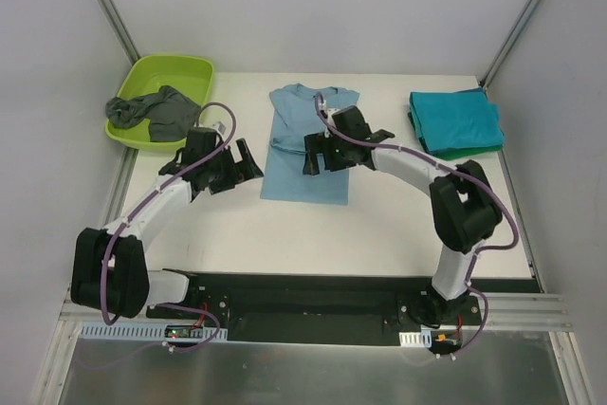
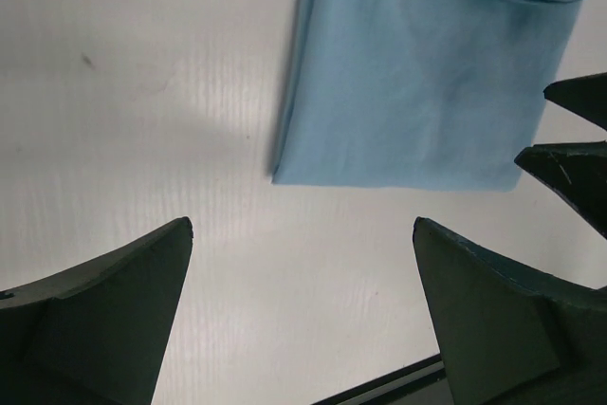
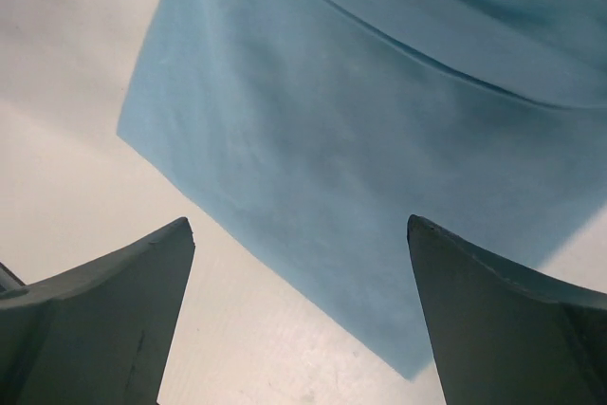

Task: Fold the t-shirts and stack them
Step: Fold the folded rectangular tshirt in 1/3 of the way, then grab one side of the 2/3 rectangular tshirt with both arms, then fold the long partially folded tshirt into a neat square

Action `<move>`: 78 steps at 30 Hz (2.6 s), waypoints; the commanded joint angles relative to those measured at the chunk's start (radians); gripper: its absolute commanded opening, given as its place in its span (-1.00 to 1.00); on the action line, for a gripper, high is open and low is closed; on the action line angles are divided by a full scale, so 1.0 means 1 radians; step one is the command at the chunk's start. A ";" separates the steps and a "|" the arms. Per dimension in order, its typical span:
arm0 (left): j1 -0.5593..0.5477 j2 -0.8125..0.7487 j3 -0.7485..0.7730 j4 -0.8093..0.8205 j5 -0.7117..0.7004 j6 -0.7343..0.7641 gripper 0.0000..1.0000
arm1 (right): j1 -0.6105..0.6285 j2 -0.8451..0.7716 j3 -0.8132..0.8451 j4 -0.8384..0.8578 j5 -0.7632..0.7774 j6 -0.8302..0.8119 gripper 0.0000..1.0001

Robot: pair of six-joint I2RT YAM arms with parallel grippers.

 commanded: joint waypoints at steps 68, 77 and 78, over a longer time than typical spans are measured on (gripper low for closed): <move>-0.138 0.171 0.008 -0.089 -0.340 -0.161 -1.00 | 0.264 -0.020 -0.092 -0.382 0.101 -0.680 -0.93; -0.140 -0.315 -0.135 -0.253 -0.495 -0.214 -1.00 | 0.394 -0.274 -0.117 -0.384 -0.341 -0.301 -0.99; -0.141 -0.370 -0.133 -0.281 -0.508 -0.221 -1.00 | 0.399 -0.293 -0.135 -0.338 -0.402 -0.252 -0.99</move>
